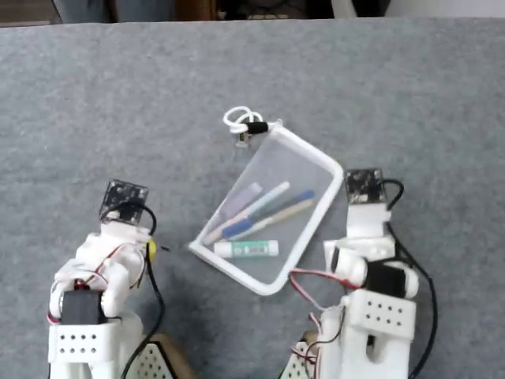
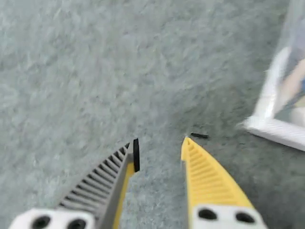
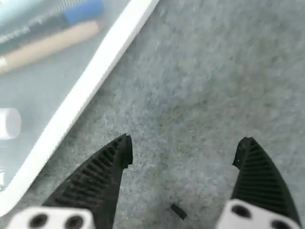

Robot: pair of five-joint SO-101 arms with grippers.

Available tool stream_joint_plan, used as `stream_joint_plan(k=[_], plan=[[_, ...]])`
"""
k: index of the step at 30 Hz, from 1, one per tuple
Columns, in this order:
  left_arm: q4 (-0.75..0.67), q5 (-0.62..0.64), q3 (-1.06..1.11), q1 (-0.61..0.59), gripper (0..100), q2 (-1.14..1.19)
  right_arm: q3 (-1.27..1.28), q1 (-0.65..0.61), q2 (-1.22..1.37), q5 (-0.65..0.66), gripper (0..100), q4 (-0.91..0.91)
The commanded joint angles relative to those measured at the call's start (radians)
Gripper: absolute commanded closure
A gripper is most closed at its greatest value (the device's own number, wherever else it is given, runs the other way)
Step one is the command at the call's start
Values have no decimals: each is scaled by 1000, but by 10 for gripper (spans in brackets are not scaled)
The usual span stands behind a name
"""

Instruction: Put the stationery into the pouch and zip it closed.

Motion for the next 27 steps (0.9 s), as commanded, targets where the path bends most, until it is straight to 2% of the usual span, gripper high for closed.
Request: stream_joint_plan(k=[1, 5, 8, 13, 17, 22, 27], plan=[[-15, 2, 65, -64, 833, -84, 101, 11, -104, 6, 648, -44], [-5, 2, 166, -117, 832, -219, 214, 9, -251, 12, 649, -40], [0, 2, 205, -127, 833, -207, 295, 11, -363, 8, 649, -35], [3, 2, 242, -130, 834, -210, 295, 3, -541, 6, 649, 109], [3, 2, 243, -130, 834, -209, 292, 21, -607, 6, 649, 140], [63, -2, 243, -128, 834, -209, 292, 107, -607, 6, 649, 140], [58, -3, 243, -130, 834, -207, 292, 242, -607, 6, 649, 140]])
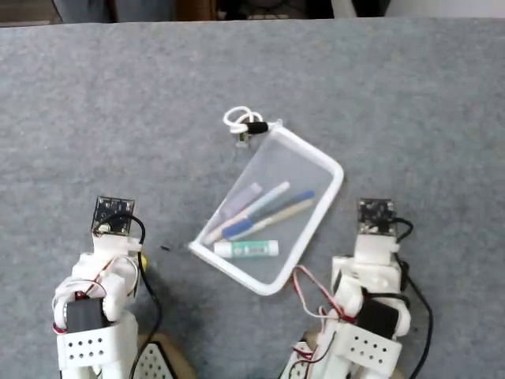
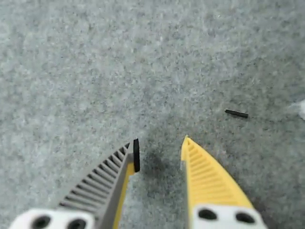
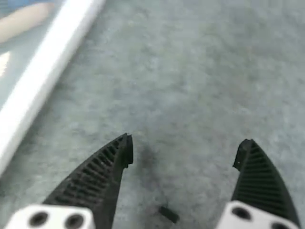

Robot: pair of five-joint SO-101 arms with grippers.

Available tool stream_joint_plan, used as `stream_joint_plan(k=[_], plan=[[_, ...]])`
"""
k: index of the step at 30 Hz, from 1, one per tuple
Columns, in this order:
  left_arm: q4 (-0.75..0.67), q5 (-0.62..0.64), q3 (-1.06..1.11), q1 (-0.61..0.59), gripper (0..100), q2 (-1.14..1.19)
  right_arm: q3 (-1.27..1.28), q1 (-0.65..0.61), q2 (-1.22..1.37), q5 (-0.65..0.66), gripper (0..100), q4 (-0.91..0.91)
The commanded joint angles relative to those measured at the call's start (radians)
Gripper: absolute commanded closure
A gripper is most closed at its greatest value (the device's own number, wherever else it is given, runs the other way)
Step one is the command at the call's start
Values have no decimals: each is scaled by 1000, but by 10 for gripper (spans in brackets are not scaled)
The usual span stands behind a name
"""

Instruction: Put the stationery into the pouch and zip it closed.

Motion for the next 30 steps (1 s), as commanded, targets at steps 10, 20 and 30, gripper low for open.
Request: stream_joint_plan(k=[10, 20, 30], plan=[[6, -3, 19, -7, 834, -8, -4, 84, -61, 2, 649, 3], [6, -3, 19, -7, 834, -8, -4, 84, -61, 2, 649, 3], [6, -3, 19, -5, 834, -8, -4, 83, -61, 2, 679, 3]])
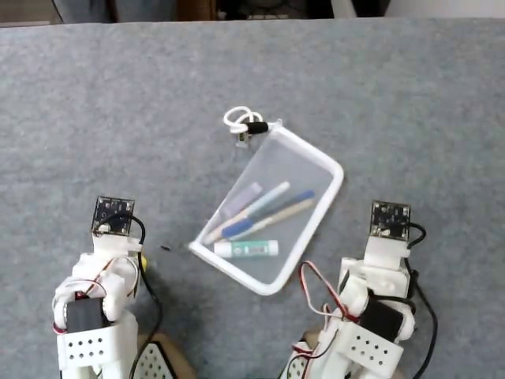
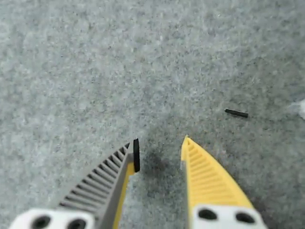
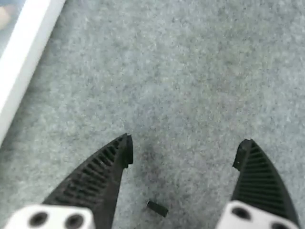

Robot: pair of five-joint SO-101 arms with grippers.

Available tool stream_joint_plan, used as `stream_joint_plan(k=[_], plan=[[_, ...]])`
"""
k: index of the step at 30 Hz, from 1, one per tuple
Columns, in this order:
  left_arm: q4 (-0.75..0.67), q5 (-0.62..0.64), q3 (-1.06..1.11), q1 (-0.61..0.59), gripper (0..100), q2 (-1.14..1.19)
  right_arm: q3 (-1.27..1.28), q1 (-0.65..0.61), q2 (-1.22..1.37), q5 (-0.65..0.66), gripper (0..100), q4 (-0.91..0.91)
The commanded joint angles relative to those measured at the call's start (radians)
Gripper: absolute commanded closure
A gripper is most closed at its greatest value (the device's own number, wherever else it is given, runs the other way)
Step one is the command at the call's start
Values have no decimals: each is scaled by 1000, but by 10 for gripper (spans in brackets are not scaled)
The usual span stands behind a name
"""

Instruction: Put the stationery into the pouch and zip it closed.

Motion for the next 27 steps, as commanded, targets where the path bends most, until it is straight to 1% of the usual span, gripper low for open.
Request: stream_joint_plan(k=[1, 6, 11, 15, 27], plan=[[6, -3, 19, -5, 834, -8, -4, 14, -61, 2, 706, 3], [6, -3, 19, -8, 834, -8, -4, 8, -61, 8, 854, 3], [6, -3, 19, -8, 834, -8, -4, 8, -61, 5, 936, 3], [6, -3, 19, -8, 834, -8, -4, 8, -61, 3, 956, 3], [6, -3, 19, -5, 834, -8, -4, 8, -61, 3, 956, 3]])
